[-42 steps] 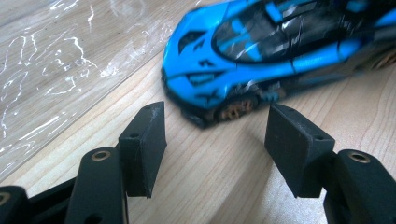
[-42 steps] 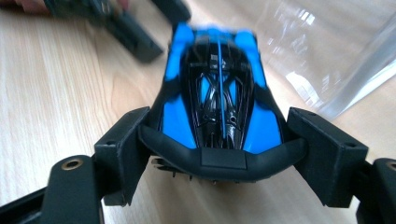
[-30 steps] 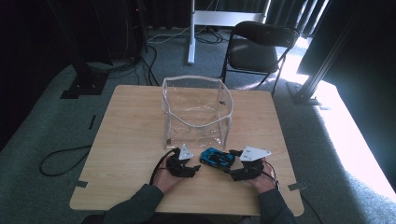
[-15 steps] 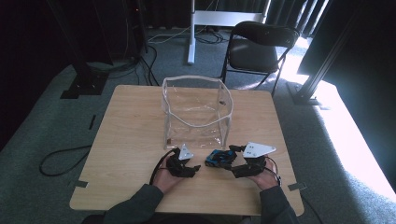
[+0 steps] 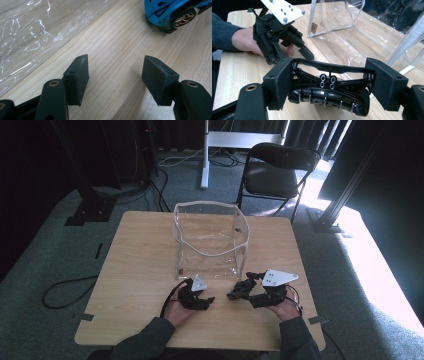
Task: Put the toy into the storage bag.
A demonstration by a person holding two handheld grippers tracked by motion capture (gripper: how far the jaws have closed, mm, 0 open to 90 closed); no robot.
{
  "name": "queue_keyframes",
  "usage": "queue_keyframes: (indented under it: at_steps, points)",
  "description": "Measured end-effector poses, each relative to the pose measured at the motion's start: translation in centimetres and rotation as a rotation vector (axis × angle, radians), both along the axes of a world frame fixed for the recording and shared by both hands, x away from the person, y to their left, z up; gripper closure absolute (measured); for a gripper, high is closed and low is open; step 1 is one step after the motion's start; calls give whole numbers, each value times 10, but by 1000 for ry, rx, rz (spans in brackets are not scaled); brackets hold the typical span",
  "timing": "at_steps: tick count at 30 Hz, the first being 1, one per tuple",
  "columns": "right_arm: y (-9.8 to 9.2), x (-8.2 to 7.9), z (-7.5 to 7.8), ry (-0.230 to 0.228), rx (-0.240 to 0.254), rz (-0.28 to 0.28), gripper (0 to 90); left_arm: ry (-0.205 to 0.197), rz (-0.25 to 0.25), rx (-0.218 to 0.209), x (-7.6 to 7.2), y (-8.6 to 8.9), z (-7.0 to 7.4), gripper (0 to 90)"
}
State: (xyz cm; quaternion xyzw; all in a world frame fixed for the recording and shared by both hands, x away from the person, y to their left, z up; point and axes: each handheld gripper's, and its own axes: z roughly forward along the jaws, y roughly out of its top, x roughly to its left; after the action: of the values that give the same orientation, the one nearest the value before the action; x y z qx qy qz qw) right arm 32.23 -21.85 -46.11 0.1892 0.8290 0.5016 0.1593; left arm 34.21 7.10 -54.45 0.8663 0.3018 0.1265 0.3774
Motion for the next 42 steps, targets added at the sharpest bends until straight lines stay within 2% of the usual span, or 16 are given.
queue_keyframes:
  at_steps: [15, 31, 42]
  points:
    - [-4, 1, 10, -16, 11, -5, 248, -1, 0, 1, 0, 0, 0, 388]
    - [1, 6, 9, -4, 5, 6, 248, -6, 0, 6, 0, -1, 0, 388]
    - [-5, 6, 18, -13, 17, -1, 248, -3, 0, 5, 0, -1, 0, 388]
